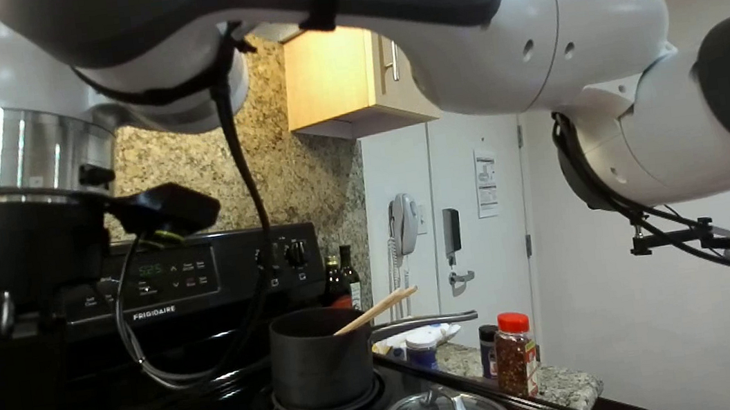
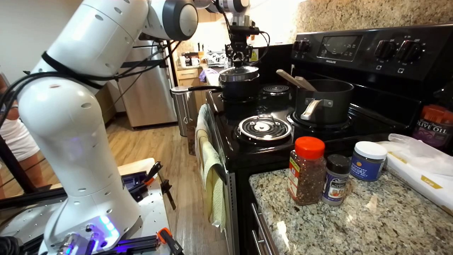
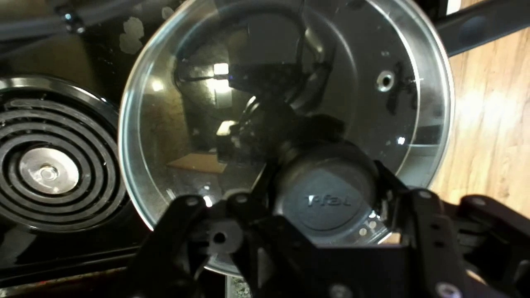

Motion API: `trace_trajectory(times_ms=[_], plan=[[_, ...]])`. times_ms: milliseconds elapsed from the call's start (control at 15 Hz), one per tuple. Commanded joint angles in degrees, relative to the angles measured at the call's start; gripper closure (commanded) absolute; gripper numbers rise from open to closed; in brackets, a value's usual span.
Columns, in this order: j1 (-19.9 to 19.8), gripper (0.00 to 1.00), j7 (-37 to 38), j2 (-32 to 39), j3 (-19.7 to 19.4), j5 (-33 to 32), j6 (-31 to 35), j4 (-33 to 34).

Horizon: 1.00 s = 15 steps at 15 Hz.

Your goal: Move the bottle of spices to the countertop then remove the lid from the pot.

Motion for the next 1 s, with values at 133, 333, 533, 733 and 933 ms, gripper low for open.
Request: trace_trajectory(times_ms=[133, 333, 533, 733, 933], plan=[[2.23, 0.69, -4.74, 1.89, -1.73, 0.30, -7.72, 10.84], [2.26, 0.69, -6.00, 1.35, -1.33, -0.50, -8.48, 11.97], [2.07, 0.69, -3.85, -0.06, -2.39, -1.17, -7.09, 12.37], [0.12, 0.69, -1.98, -1.42, -3.29, 0.16, -4.86, 12.72], [-2.58, 0.69, -0.45, -2.48, -3.91, 1.34, -2.71, 12.45]])
